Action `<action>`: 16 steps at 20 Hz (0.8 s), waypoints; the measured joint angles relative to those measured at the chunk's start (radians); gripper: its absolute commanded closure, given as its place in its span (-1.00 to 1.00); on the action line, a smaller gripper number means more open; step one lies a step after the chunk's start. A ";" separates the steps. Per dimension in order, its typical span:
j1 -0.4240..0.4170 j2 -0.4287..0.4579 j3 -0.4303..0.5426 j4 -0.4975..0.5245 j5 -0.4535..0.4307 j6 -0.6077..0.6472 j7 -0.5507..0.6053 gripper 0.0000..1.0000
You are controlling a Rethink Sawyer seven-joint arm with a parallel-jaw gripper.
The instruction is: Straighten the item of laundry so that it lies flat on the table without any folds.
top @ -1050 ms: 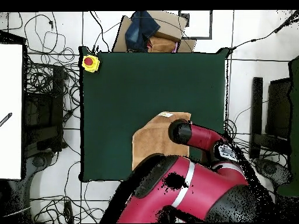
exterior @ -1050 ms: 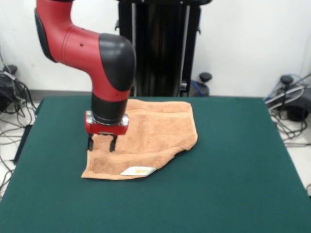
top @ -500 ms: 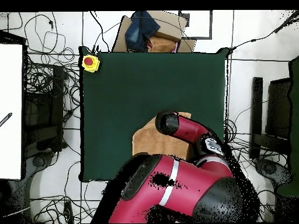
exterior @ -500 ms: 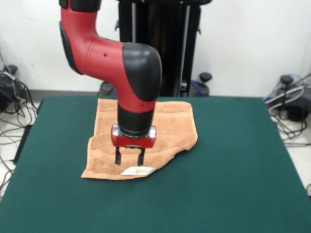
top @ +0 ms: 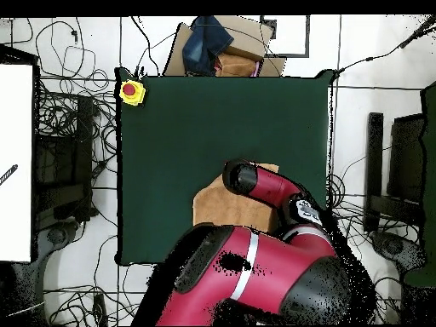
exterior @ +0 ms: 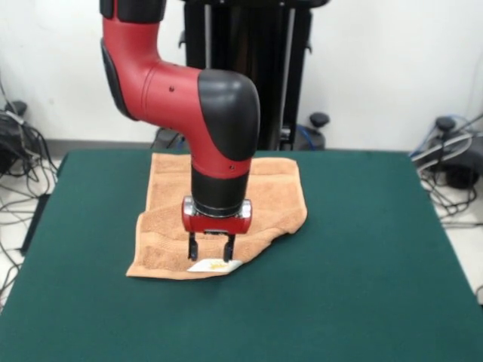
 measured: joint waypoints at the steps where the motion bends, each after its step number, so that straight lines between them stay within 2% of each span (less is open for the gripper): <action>1: 0.002 0.000 0.000 0.000 0.003 0.000 0.000 -1.00; 10: 0.022 0.018 0.002 0.000 0.037 0.000 0.000 -1.00; 16: 0.078 0.067 0.000 -0.019 0.093 0.000 0.000 -1.00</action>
